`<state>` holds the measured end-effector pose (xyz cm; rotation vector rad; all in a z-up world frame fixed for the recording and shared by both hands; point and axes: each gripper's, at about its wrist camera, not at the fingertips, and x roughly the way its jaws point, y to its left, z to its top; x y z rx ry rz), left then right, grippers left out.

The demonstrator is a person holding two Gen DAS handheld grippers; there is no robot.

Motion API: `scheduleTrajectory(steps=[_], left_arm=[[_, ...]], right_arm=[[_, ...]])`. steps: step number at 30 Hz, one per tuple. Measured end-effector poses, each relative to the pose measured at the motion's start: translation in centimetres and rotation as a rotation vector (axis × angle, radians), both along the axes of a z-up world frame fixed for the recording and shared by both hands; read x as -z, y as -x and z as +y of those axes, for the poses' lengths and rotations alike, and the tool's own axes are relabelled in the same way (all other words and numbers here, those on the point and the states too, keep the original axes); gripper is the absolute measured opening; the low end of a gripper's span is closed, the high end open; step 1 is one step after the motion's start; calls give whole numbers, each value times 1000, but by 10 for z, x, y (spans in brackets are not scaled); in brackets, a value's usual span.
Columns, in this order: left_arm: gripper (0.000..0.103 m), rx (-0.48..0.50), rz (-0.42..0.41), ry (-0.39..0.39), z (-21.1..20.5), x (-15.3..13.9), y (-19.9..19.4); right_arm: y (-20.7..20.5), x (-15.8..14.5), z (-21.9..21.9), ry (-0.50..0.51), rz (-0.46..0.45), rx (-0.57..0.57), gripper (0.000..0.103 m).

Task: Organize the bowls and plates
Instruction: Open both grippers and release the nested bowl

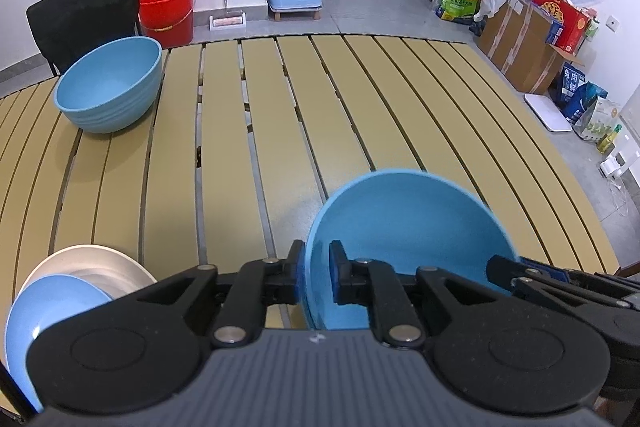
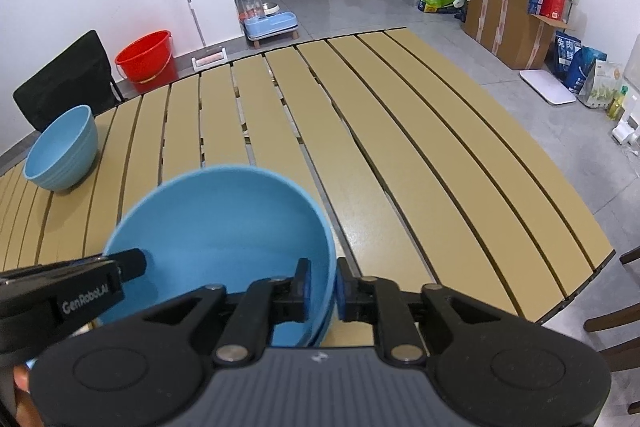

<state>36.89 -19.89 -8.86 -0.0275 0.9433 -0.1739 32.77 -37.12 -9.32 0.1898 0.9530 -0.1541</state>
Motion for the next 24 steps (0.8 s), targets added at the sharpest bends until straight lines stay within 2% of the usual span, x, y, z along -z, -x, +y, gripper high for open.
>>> scheduleTrajectory(steps=[2, 4, 5, 7, 8, 10, 11, 14, 18, 24], left_arm=[[13, -1, -17, 5, 2, -4, 2], [17, -10, -21, 20, 6, -8, 3], [23, -13, -29, 28, 9, -10, 5], [35, -26, -49, 23, 14, -16, 8], [40, -32, -60, 21, 18, -18, 10], [43, -36, -81, 20, 23, -25, 15], [48, -37, -85, 21, 26, -27, 17], [74, -54, -108, 11, 36, -35, 25], [95, -75, -143, 0, 50, -44, 42], [103, -112, -174, 4, 81, -55, 70]], right_arm=[[0, -2, 0, -2, -2, -4, 17], [1, -2, 0, -3, -3, -5, 21], [2, -2, -1, -5, -3, -3, 24], [5, -3, -2, -14, -7, 4, 31], [8, -4, -5, -19, -12, 6, 38], [12, -7, -5, -20, -22, 5, 48], [15, -8, -4, -19, -27, 2, 53], [21, -14, -1, -19, -39, -2, 66], [31, -22, 6, -13, -56, -19, 84], [50, -34, 24, -15, -76, -48, 87]])
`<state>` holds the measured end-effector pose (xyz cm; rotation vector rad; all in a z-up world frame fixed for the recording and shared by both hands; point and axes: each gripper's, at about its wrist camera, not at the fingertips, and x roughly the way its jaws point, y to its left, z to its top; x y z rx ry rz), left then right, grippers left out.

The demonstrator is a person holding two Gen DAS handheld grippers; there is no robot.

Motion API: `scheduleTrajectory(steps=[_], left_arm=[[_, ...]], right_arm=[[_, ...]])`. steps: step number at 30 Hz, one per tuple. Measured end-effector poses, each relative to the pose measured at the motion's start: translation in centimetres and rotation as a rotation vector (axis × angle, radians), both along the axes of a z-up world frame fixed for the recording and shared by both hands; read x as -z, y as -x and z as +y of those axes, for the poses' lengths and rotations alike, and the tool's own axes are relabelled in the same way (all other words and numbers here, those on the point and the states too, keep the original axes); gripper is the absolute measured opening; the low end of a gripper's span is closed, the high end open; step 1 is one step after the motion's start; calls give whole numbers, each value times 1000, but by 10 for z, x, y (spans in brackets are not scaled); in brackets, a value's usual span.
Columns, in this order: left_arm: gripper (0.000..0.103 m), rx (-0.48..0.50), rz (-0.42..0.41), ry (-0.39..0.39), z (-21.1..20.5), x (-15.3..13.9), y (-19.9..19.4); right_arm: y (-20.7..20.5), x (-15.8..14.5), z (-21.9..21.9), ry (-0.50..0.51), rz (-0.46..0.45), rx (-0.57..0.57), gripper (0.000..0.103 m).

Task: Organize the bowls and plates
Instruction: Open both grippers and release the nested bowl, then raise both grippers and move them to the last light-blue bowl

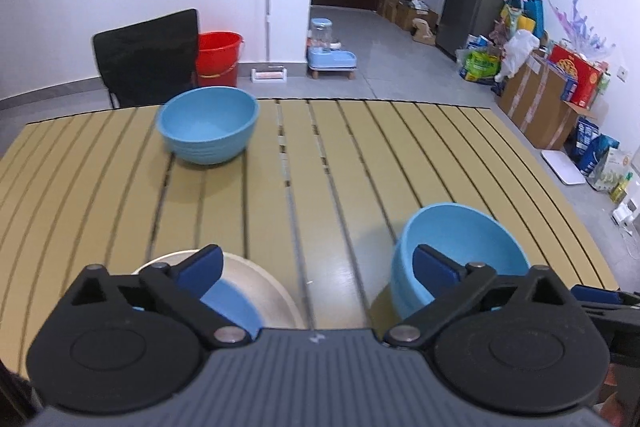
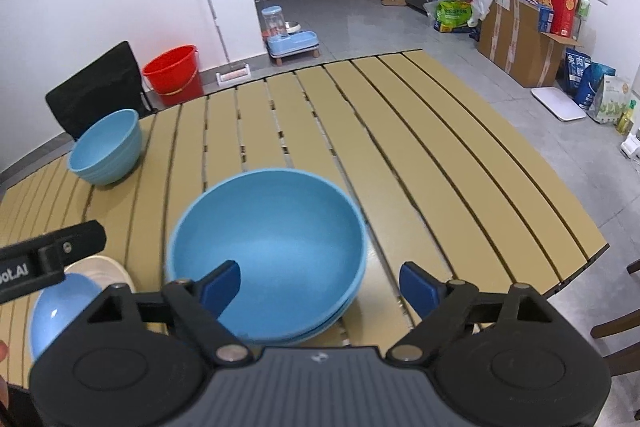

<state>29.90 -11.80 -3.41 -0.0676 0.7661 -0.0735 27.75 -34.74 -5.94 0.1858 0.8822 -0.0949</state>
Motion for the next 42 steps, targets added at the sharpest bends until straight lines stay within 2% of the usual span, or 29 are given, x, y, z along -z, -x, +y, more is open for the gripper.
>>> scheduleTrajectory(steps=[12, 19, 23, 26, 31, 42], left_arm=[[103, -58, -68, 32, 65, -18, 62], [103, -71, -67, 59, 94, -13, 93], [103, -73, -80, 62, 106, -10, 109], [103, -75, -94, 61, 114, -8, 119], [103, -76, -105, 67, 125, -8, 131], [103, -85, -110, 90, 151, -8, 132]], right_arm=[[62, -32, 35, -69, -118, -28, 91], [92, -37, 51, -83, -134, -51, 92], [101, -42, 63, -60, -140, -63, 101], [107, -47, 71, -51, -151, -79, 103], [116, -49, 84, -35, -158, -94, 103], [119, -54, 97, -2, -161, -84, 103]])
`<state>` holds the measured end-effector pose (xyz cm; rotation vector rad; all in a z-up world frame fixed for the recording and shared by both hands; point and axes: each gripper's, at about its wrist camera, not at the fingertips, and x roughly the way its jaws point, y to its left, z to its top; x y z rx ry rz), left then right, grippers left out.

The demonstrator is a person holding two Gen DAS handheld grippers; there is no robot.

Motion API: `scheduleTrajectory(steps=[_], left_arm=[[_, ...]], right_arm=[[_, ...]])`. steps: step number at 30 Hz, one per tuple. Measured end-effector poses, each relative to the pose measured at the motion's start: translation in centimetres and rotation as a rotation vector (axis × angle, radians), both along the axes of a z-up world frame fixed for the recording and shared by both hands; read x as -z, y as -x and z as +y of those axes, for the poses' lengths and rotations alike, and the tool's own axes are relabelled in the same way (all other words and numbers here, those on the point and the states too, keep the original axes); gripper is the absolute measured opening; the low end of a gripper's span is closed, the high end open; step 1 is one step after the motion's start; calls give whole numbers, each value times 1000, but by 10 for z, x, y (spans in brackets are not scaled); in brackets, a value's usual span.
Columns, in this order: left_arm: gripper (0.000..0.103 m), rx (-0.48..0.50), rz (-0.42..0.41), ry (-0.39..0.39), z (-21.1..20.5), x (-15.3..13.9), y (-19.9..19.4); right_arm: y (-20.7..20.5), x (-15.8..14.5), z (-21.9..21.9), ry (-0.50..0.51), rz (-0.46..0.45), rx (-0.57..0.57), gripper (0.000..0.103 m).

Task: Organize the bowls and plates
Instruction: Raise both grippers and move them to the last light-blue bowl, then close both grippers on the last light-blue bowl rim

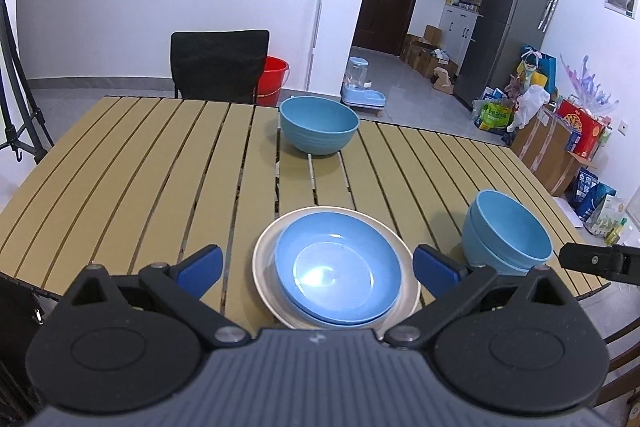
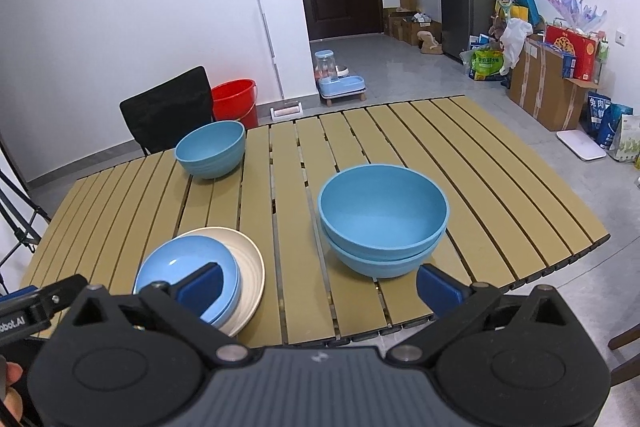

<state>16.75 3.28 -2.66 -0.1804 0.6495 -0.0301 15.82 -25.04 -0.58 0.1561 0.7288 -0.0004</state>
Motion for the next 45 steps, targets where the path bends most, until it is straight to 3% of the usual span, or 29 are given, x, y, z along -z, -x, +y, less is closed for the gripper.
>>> scheduleTrajectory(steps=[11, 23, 29, 37, 45], left_arm=[[103, -31, 21, -39, 34, -3, -27], [103, -41, 68, -103, 64, -16, -105], [103, -42, 95, -125, 71, -24, -161], [103, -59, 165, -131, 71, -24, -258], [103, -135, 242, -99, 72, -3, -356]], right_arm=[[-28, 2, 17, 5, 29, -18, 103], [-118, -2, 61, -24, 78, -89, 103], [-171, -15, 88, -16, 76, -134, 103], [-258, -14, 109, 0, 144, -121, 103], [-348, 14, 120, 1, 233, -100, 102]])
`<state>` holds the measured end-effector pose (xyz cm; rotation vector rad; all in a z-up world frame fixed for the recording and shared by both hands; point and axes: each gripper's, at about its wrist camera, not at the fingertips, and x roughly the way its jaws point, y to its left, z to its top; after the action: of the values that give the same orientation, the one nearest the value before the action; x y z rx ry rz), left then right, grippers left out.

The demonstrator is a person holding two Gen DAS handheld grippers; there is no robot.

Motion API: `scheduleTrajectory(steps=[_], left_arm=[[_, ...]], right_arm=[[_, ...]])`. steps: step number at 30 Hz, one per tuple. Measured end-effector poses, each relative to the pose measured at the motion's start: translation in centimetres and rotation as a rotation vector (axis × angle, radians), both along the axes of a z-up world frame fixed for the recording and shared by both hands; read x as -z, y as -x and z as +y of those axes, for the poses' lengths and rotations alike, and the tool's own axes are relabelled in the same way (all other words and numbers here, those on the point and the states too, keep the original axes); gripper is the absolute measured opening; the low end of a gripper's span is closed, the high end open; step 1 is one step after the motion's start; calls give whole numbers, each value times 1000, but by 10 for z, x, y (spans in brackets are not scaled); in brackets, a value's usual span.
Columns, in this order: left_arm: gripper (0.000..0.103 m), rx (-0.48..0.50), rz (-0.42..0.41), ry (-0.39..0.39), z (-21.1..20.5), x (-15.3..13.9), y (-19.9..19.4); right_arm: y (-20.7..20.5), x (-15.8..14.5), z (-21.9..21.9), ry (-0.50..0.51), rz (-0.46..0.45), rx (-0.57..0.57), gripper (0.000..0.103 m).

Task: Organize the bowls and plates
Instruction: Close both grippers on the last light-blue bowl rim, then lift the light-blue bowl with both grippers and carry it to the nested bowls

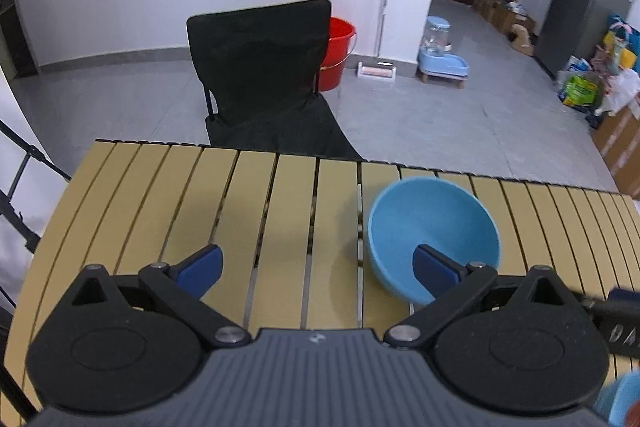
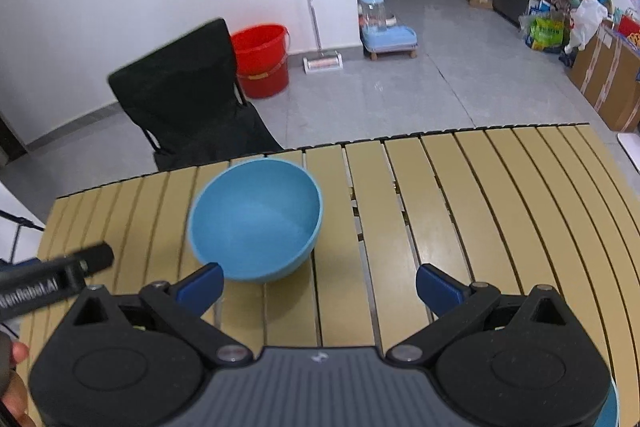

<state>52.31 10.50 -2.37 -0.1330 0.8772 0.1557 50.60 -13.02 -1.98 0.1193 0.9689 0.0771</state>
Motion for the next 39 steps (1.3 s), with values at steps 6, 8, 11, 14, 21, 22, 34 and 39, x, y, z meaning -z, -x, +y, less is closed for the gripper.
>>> scheduleTrajectory(steps=[6, 8, 11, 14, 21, 22, 34, 39], left_arm=[[100, -50, 98, 13, -7, 41, -54], [93, -54, 119, 2, -12, 53, -64], [81, -50, 151, 0, -18, 67, -76], [74, -53, 159, 18, -21, 75, -81], [13, -50, 154, 20, -28, 83, -88], [9, -44, 154, 30, -29, 83, -89], [7, -35, 129, 7, -35, 67, -75], [7, -27, 100, 3, -40, 45, -58]], right_arm=[[-54, 44, 4, 11, 89, 24, 96], [-65, 58, 5, 12, 109, 39, 95], [-82, 74, 6, 0, 139, 59, 80], [-88, 85, 5, -26, 159, 64, 68], [-100, 95, 6, -105, 165, 57, 28], [-100, 97, 6, -124, 166, 53, 22], [-85, 84, 6, -142, 136, 50, 9], [-73, 67, 0, -156, 119, 64, 9]])
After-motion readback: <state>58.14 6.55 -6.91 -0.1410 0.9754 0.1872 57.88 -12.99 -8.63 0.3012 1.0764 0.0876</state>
